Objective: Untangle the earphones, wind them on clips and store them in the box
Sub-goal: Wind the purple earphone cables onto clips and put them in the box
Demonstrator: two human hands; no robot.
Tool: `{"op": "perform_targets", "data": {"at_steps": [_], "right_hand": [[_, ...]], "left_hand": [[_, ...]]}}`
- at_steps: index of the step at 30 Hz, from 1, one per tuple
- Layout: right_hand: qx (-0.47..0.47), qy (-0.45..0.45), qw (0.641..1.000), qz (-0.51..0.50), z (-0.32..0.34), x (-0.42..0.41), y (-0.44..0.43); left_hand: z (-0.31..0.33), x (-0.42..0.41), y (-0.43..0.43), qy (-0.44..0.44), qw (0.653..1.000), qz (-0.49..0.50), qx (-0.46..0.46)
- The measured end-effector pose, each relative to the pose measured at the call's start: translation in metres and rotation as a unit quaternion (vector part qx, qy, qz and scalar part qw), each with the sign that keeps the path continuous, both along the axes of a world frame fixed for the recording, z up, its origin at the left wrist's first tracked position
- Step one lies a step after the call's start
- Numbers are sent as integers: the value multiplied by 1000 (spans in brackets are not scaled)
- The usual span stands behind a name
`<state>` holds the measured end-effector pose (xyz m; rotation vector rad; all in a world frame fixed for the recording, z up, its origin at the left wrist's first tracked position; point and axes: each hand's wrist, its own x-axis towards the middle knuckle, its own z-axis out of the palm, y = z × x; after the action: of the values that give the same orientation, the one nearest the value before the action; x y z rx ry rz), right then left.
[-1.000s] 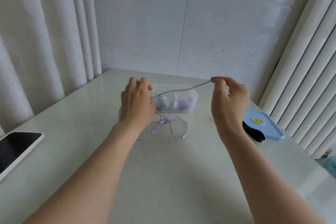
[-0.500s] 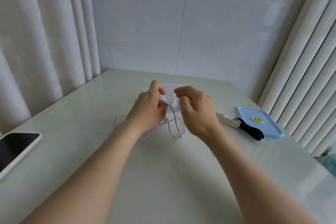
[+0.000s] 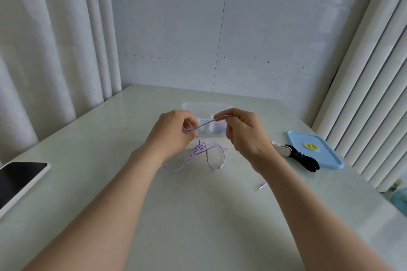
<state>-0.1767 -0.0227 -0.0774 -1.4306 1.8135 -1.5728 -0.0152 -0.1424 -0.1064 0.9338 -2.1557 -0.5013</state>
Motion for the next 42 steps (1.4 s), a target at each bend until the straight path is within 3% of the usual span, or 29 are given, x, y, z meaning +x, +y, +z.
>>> {"op": "perform_targets", "data": {"at_steps": [6,11,17,21,23,26,28,32,34,42], "right_hand": [[-96,-153,981,-70,10,1,5],[-124,-200,963,-131,14,0,9],[-74,-163,968,-174,12,-4,10],[-5,-147,977,-156,11,-7,11],[17,-110,979,-171,10,-9,10],[6,64,970,-236,3,-9,6],[-24,132,969,-208,-1,-6,4],[-44,106,992,-49,2,3,6],[-46,134,990,-10,2,7,8],[-51,143,988,-30,-2,0,2]], "left_hand": [[3,3,4,-1,999,-8,43],[10,3,6,106,992,11,62],[16,5,9,166,957,-94,220],[19,5,11,170,939,-140,263],[20,5,12,178,939,-145,257],[19,3,14,168,952,-146,212],[17,2,15,146,963,-139,179],[16,1,16,109,974,-131,147],[16,1,17,108,976,-128,139],[26,2,26,135,955,-156,212]]}}
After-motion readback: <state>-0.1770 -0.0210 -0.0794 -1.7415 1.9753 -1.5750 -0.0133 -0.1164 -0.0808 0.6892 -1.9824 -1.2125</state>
